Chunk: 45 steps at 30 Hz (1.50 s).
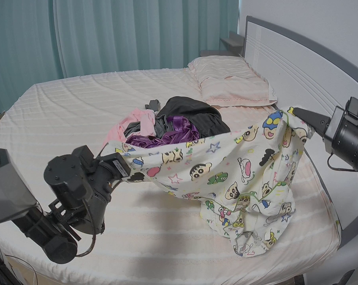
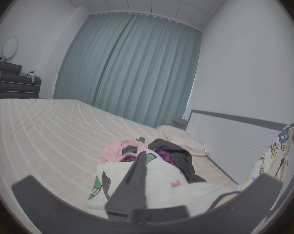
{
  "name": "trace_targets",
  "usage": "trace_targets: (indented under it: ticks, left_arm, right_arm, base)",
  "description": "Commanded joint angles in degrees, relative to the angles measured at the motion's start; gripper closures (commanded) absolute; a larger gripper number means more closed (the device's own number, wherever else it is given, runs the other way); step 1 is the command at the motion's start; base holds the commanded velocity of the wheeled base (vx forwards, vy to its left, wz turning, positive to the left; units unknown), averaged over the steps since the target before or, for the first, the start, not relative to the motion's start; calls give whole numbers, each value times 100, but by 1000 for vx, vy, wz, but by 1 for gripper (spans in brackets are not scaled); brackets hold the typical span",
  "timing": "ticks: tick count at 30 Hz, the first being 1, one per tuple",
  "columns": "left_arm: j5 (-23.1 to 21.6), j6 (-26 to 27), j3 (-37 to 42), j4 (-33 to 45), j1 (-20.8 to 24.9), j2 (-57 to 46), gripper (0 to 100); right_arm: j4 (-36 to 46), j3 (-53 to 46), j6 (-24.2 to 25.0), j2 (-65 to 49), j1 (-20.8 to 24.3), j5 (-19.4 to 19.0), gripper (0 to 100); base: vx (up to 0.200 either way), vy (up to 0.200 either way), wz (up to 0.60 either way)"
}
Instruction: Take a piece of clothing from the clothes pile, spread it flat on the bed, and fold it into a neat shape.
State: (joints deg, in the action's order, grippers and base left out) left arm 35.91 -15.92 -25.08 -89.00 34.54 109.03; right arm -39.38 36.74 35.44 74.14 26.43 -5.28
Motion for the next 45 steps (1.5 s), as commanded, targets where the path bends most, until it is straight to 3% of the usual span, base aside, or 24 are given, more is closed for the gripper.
trace_targets:
  ticks: [1, 8, 14, 18, 24, 29, 35, 45]
  left_arm:
    - [-5, 133, -164, -100, -290, -664, 100]
    - [12, 898, -516, -100, -483, -893, 100]
    - [3, 994, -736, -100, -421, -1174, 100]
    - [12, 959, -366, -100, -123, -1288, 100]
    - [-67, 599, 592, -100, 132, -1209, 100]
    - [-67, 212, 1057, -100, 185, -945, 100]
    - [-41, -166, 1119, -100, 115, -717, 100]
    - [-32, -254, 1110, -100, 18, -383, 100]
  right_arm:
    - [35, 395, -63, 241, 55, 238, 100]
    - [0, 966, -397, 549, 29, 721, 100]
    - [-26, 1002, -591, 619, 73, 756, 100]
    - [-26, 562, -608, 628, 134, 756, 100]
    - [-70, 0, -573, 874, 275, 809, 100]
    - [-149, -299, -494, 1225, 495, 1213, 100]
    - [-668, -475, -327, 1463, 732, 1785, 100]
    - [-888, -923, -318, 1401, 785, 1829, 100]
  base:
    - [0, 0, 0]
    - [0, 0, 0]
    - [0, 0, 0]
    - [0, 0, 0]
    - [0, 0, 0]
    - [0, 0, 0]
    - [0, 0, 0]
    - [0, 0, 0]
